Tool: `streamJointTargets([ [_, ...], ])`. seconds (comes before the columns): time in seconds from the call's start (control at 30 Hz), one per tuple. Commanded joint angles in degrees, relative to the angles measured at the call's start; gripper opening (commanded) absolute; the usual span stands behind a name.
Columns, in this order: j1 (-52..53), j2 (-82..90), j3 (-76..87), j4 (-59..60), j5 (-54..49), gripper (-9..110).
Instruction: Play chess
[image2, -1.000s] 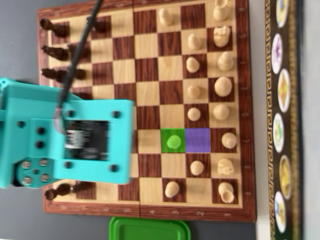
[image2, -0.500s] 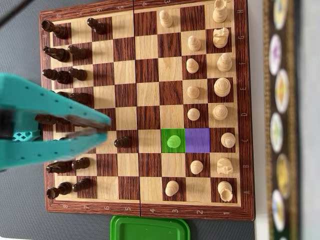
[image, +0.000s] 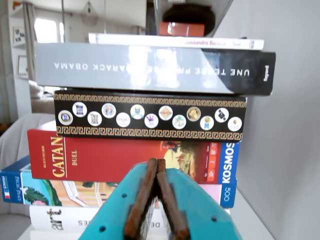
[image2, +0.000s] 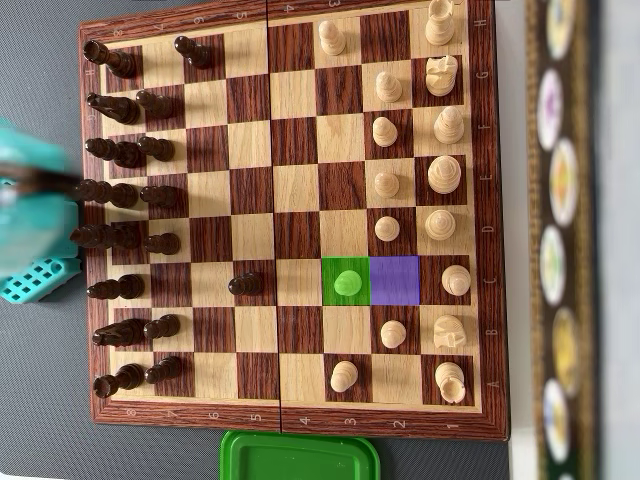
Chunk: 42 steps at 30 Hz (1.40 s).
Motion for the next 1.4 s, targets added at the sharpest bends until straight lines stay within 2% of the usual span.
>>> streamJointTargets([
  [0.0,-0.2,4.2,2.1,-6.2,0.1,0],
  [0.17,-0.2,10.1,7.1,-14.3,0.0,0],
  [0.37,-0.1,14.7,8.3,-17.9,0.0,0],
  [0.57,-0.2,14.5,10.1,-31.1,-4.9,0],
  [0.83,-0.2,14.5,15.2,-51.8,-4.6,0],
  [1.13,-0.2,14.5,17.1,-66.4,-5.2,0],
  [1.37,-0.2,14.5,17.1,-72.6,-5.1,0],
])
